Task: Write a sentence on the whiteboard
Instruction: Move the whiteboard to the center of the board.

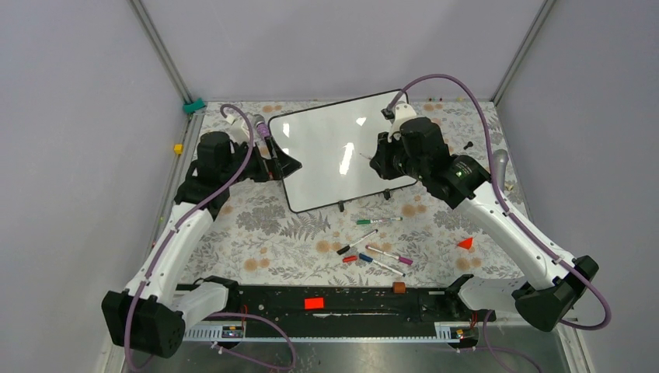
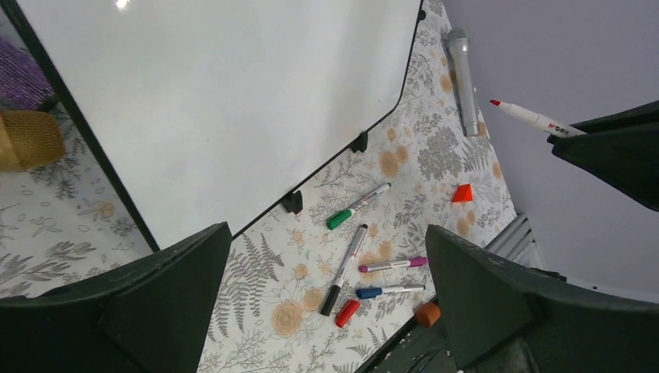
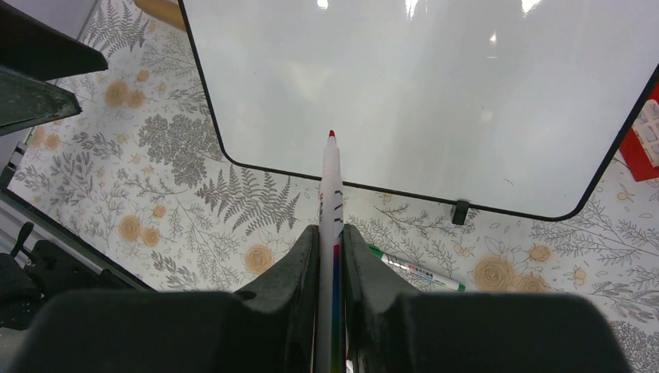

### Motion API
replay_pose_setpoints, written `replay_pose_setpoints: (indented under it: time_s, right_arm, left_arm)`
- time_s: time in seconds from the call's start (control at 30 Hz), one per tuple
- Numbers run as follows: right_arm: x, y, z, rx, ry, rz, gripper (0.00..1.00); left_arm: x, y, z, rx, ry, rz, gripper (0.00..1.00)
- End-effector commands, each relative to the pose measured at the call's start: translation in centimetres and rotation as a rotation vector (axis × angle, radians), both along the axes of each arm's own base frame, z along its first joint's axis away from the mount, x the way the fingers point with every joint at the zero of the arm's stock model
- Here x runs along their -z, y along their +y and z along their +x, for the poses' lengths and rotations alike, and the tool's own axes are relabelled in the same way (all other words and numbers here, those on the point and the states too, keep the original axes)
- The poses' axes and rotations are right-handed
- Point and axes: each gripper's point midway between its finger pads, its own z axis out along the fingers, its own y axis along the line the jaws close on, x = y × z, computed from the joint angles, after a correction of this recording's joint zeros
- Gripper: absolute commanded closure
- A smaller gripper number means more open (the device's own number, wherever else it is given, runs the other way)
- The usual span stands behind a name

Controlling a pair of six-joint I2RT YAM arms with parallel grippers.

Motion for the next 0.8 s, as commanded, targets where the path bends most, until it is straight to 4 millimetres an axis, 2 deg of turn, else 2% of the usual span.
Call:
replay_pose_setpoints:
  time_s: [0.0,0.1,0.2,0.27,0.4,0.53,0.67,0.77]
  right_arm:
    - [-2.0,0.0,0.5,-0.003,-0.071,0.007,1.00]
    - [-2.1,0.1,0.6,-0.003,-0.069,0.009,1.00]
    - [-2.2,0.0,0.6,0.001,-0.074,0.008,1.00]
    - [-2.2,-0.2,0.6,0.009,-0.080,0.005,1.00]
    - [-2.2,-0.4,0.6,0.020,-0.079,0.005,1.00]
    - [-2.4,0.0,0.8,0.014,-0.075,0.015,1.00]
    - [-3.0,0.3,1.2,0.015,-0.081,0.022,1.00]
    - [-2.9,0.5,1.4,0.015,-0.077,0.020,1.00]
  left_arm:
    - [-1.5,-1.2,1.3,0.030,-0.041,-0.092,0.01]
    - [-1.4,-0.5,2.2,-0.021,-0.037,-0.085,0.01]
    - [-0.3,1.0,2.4,-0.076,0.020,-0.048,0.01]
    - [-0.3,1.6,2.2,-0.053,0.016,-0.034,0.01]
    - [-0.7,1.2,2.2,0.055,-0.035,-0.072,0.01]
    - [0.5,0.0,2.5,0.182,0.039,-0.214,0.01]
    - [0.7,-0.3,3.2,0.213,0.046,-0.302,0.01]
    - [1.4,0.0,3.6,0.198,0.056,-0.254,0.01]
